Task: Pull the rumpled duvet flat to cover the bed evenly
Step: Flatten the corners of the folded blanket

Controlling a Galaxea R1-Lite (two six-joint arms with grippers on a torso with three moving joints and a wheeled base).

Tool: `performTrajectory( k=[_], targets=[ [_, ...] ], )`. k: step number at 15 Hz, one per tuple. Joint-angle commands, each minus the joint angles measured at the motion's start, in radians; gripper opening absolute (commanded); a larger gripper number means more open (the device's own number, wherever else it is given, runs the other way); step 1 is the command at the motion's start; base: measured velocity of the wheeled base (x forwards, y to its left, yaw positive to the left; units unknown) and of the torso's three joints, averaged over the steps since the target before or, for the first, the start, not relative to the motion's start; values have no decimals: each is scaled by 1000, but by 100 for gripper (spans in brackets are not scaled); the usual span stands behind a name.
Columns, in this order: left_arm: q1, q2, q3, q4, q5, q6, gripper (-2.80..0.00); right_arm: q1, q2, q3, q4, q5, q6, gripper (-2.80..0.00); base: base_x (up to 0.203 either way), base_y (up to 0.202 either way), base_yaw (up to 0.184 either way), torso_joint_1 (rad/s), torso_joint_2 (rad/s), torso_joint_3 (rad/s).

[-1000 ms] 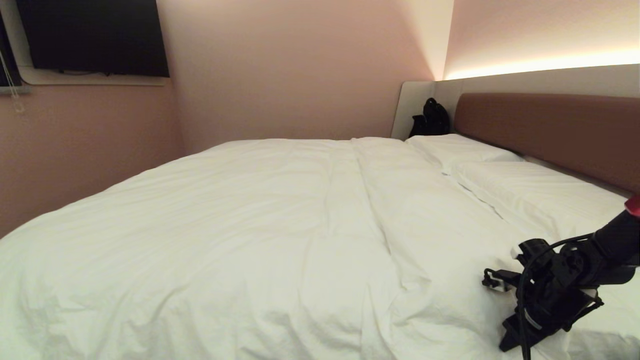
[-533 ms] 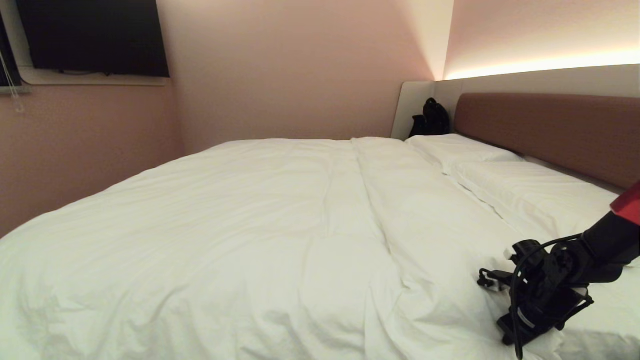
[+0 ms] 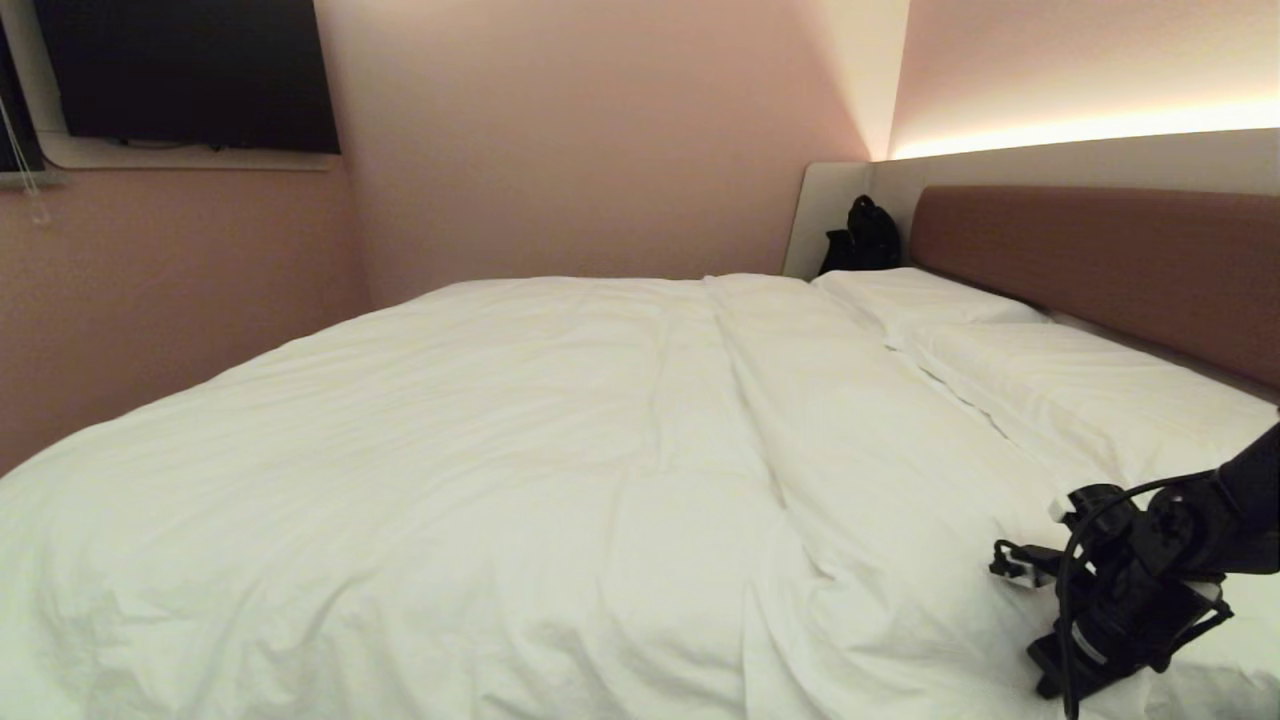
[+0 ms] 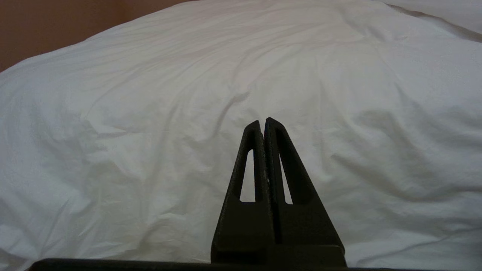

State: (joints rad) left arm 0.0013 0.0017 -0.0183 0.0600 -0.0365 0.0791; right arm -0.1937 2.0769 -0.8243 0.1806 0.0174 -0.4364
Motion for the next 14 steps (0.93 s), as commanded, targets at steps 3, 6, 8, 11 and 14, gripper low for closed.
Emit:
performTrajectory(
  k=[3, 6, 8, 11, 14],
  targets=[
    [0, 0, 0, 0, 0, 1, -280, -128, -59, 29, 2, -82, -35, -280, 0, 0, 0, 0, 0, 0],
    [0, 0, 0, 0, 0, 1, -280, -128, -69, 58, 2, -82, -37, -280, 0, 0, 0, 0, 0, 0],
    [0, 0, 0, 0, 0, 1, -280, -124, -101, 99, 0, -80, -48, -280, 0, 0, 0, 0, 0, 0],
    [0, 0, 0, 0, 0, 1, -280, -106, -153, 133, 0, -79, -69, -280, 0, 0, 0, 0, 0, 0],
    [0, 0, 0, 0, 0, 1, -280, -105, -195, 175, 0, -79, -99, -280, 0, 0, 0, 0, 0, 0]
  ],
)
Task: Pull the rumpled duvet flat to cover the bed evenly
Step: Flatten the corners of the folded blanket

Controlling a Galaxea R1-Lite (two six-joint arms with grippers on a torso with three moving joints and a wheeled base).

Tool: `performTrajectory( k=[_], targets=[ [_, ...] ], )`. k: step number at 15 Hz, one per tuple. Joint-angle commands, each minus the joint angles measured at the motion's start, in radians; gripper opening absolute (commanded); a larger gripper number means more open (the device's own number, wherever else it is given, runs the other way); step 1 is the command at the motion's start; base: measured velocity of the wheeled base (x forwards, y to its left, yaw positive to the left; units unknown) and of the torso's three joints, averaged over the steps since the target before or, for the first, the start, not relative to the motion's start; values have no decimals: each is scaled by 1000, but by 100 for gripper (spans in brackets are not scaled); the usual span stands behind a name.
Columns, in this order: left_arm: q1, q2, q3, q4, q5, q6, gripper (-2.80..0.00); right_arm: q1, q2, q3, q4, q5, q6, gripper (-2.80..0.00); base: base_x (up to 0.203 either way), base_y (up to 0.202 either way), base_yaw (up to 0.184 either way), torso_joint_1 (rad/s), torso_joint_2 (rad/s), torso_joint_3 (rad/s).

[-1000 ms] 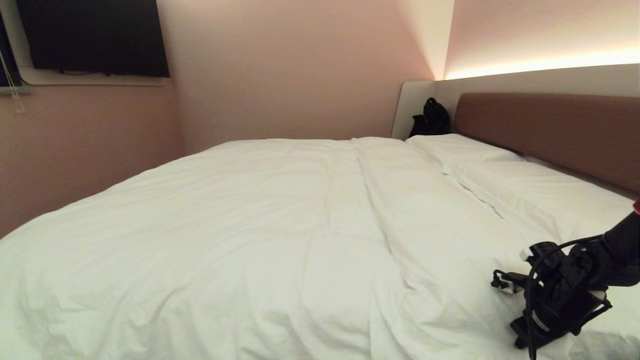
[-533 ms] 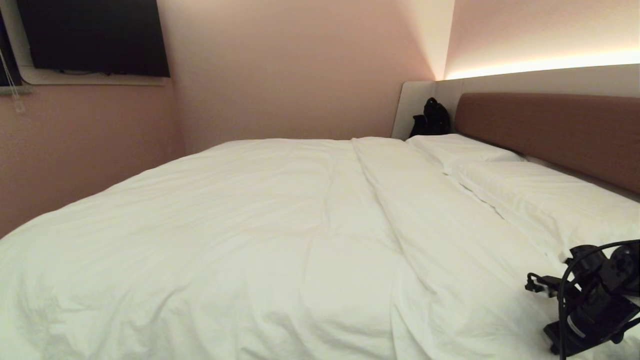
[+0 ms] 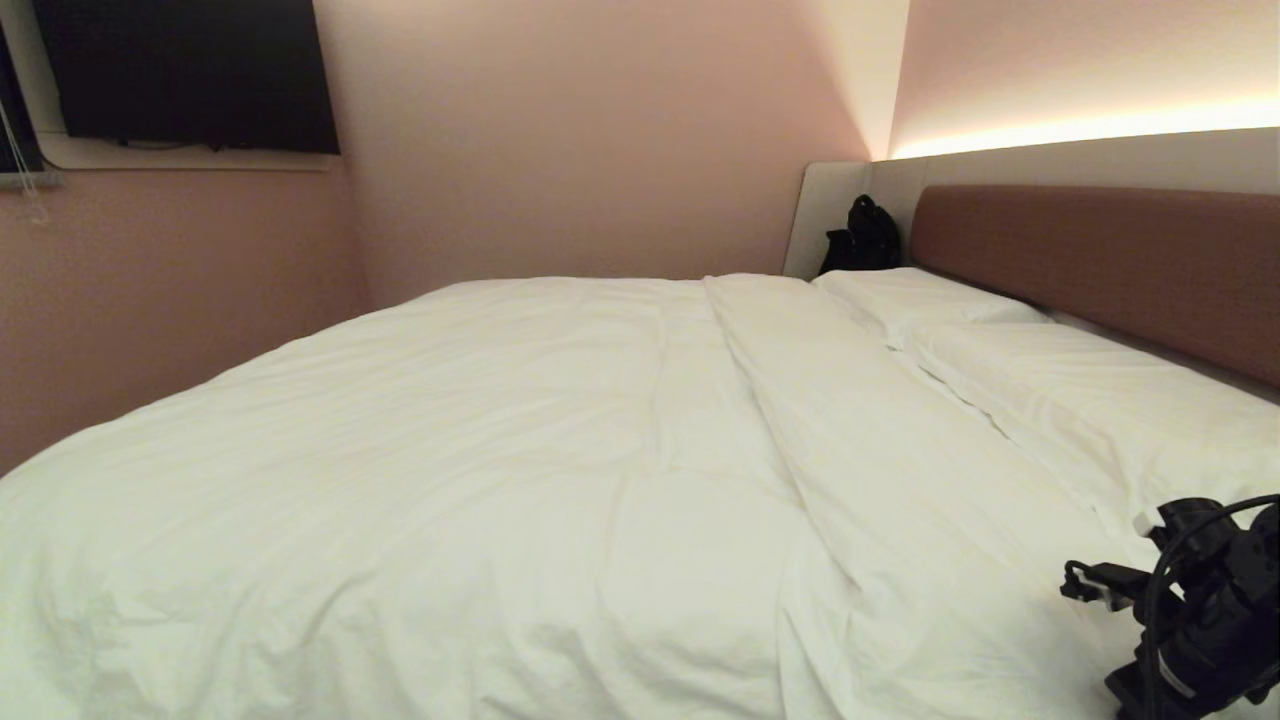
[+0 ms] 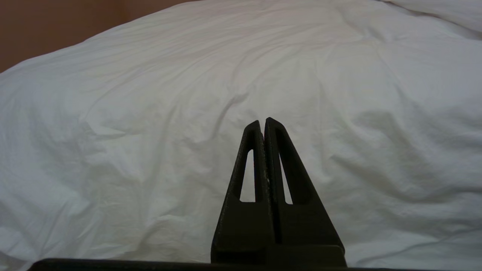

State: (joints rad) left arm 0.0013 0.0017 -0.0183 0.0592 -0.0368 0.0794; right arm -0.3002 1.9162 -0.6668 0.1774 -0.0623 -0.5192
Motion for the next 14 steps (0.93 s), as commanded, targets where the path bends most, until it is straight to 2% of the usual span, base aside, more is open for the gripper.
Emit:
performTrajectory(
  k=[1, 6, 7, 14],
  targets=[
    [0, 0, 0, 1, 0, 0, -280, 1, -34, 18, 4, 1, -16, -280, 0, 0, 0, 0, 0, 0],
    [0, 0, 0, 1, 0, 0, -280, 1, -78, 58, -4, 17, -19, -280, 0, 0, 0, 0, 0, 0],
    [0, 0, 0, 1, 0, 0, -280, 1, -74, 63, -7, 30, -20, 0, 0, 0, 0, 0, 0, 0],
    [0, 0, 0, 1, 0, 0, -280, 6, -145, 75, 4, 101, -19, 0, 0, 0, 0, 0, 0, 0]
  ],
)
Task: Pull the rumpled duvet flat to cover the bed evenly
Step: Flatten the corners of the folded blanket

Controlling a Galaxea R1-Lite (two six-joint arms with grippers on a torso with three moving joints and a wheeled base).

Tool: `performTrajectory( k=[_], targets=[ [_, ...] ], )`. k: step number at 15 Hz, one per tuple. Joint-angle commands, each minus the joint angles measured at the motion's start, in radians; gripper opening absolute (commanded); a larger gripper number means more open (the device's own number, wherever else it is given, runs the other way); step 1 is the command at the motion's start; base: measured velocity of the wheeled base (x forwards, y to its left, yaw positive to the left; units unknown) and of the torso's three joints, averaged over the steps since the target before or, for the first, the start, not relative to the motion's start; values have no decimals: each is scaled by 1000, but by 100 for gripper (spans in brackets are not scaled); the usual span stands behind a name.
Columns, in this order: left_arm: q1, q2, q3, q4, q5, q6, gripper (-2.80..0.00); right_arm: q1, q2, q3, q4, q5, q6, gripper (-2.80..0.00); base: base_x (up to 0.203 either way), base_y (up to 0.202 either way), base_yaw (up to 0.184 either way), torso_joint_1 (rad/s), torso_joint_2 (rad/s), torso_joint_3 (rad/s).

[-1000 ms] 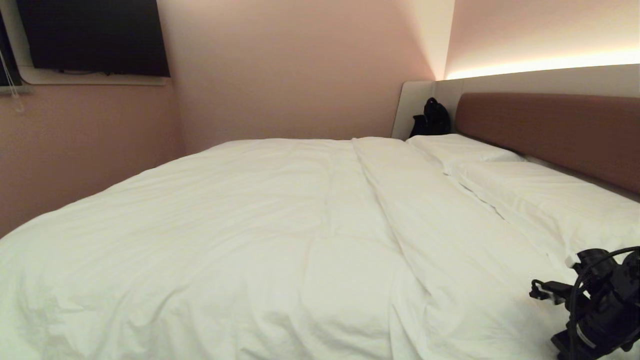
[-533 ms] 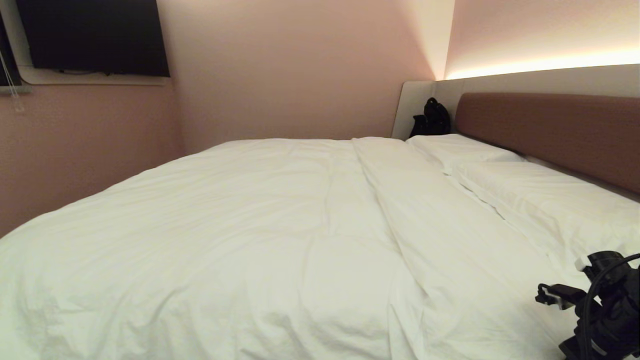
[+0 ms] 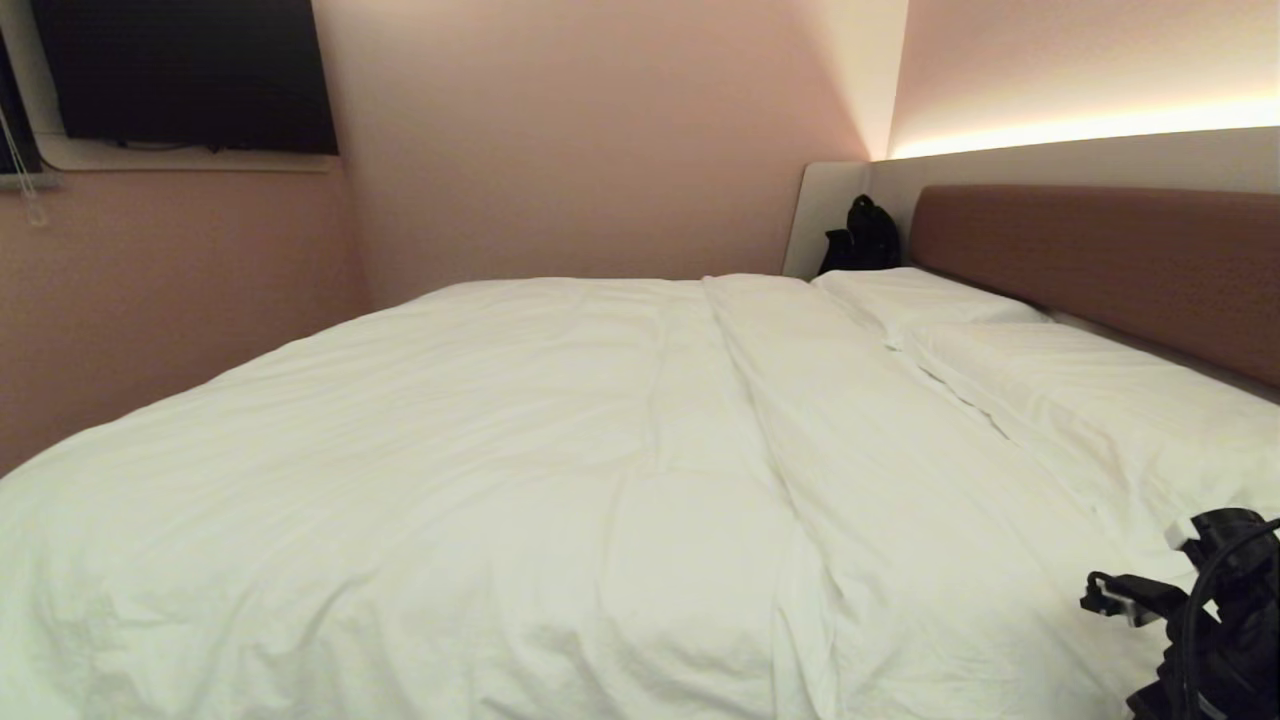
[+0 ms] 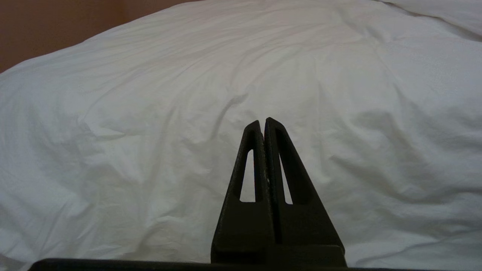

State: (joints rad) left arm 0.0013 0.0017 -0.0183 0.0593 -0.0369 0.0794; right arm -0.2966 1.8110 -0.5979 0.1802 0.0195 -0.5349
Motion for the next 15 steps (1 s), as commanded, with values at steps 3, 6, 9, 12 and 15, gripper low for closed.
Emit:
performTrajectory(
  k=[3, 6, 9, 12, 15],
  targets=[
    [0, 0, 0, 1, 0, 0, -280, 6, -158, 41, 6, 45, -9, 0, 0, 0, 0, 0, 0, 0],
    [0, 0, 0, 1, 0, 0, -280, 7, -357, 60, 54, 95, -9, 0, 0, 0, 0, 0, 0, 0],
    [0, 0, 0, 1, 0, 0, -280, 6, -532, 41, 107, 160, 43, -280, 0, 0, 0, 0, 0, 0],
    [0, 0, 0, 1, 0, 0, -280, 7, -585, -12, 120, 218, 223, -280, 0, 0, 0, 0, 0, 0],
    [0, 0, 0, 1, 0, 0, -280, 7, -627, -58, 121, 260, 351, -280, 0, 0, 0, 0, 0, 0]
  ],
)
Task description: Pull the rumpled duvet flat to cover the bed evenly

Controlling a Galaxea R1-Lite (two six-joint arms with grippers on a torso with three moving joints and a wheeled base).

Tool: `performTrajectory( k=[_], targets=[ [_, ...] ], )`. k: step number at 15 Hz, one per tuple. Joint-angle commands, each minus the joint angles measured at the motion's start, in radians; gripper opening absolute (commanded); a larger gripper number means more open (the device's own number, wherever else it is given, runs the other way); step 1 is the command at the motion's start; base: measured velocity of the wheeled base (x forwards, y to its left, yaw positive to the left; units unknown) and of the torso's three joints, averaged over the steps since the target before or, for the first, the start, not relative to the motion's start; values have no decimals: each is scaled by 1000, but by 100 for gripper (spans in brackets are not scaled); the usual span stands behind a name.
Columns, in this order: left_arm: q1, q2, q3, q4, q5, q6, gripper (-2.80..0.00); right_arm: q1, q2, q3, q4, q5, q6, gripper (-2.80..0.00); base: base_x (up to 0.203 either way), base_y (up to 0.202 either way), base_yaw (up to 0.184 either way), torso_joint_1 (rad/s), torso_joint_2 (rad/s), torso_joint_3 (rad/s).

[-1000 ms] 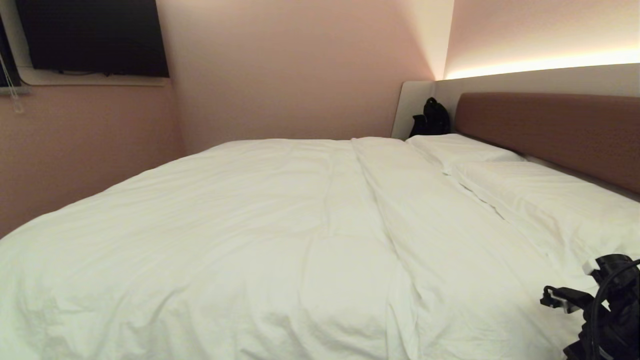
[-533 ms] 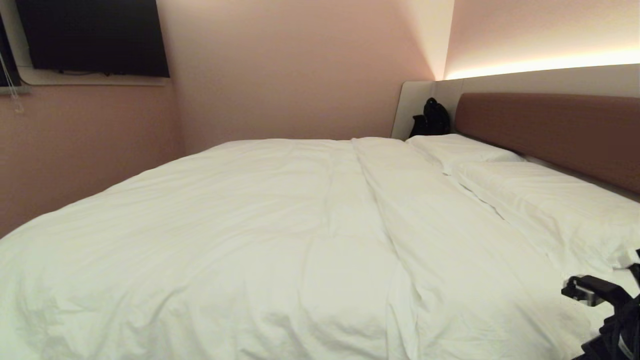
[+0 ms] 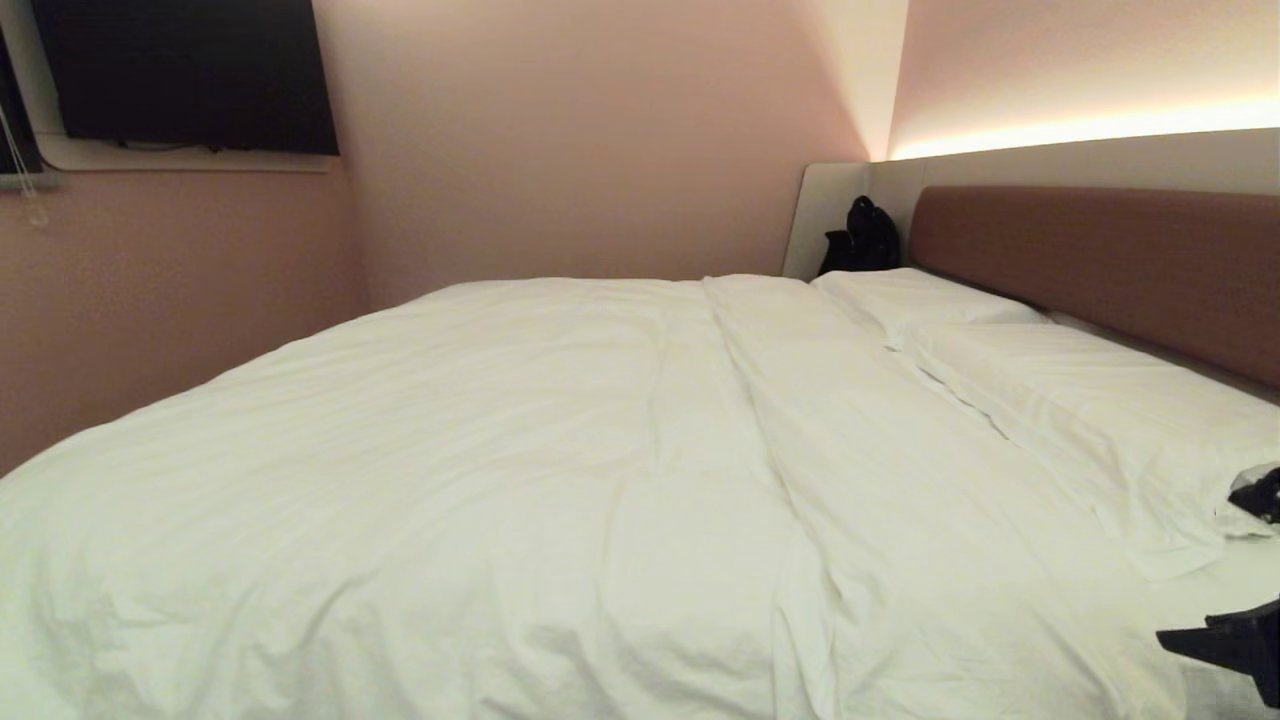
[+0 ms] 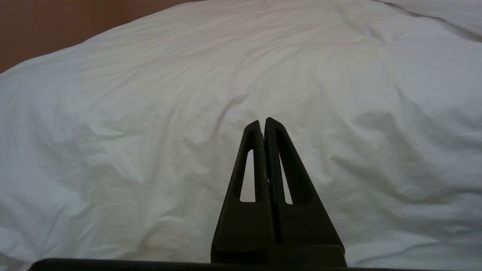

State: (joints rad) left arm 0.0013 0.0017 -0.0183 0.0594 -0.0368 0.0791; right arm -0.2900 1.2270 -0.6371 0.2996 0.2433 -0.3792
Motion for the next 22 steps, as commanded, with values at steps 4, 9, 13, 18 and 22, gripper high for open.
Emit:
performTrajectory(
  k=[4, 9, 13, 18, 22],
  targets=[
    [0, 0, 0, 0, 0, 1, -280, 0, -117, -27, 48, 55, 215, -280, 0, 0, 0, 0, 0, 0],
    [0, 0, 0, 0, 0, 1, -280, -1, -251, -30, 56, 166, 286, -280, 0, 0, 0, 0, 0, 0],
    [0, 0, 0, 0, 0, 1, -280, 0, -450, -27, 110, 269, 328, -280, 0, 0, 0, 0, 0, 0],
    [0, 0, 0, 0, 0, 1, -280, 47, -743, 4, 200, 304, 333, -280, 0, 0, 0, 0, 0, 0],
    [0, 0, 0, 0, 0, 1, -280, 75, -889, -25, 222, 269, 365, -280, 0, 0, 0, 0, 0, 0]
  ],
)
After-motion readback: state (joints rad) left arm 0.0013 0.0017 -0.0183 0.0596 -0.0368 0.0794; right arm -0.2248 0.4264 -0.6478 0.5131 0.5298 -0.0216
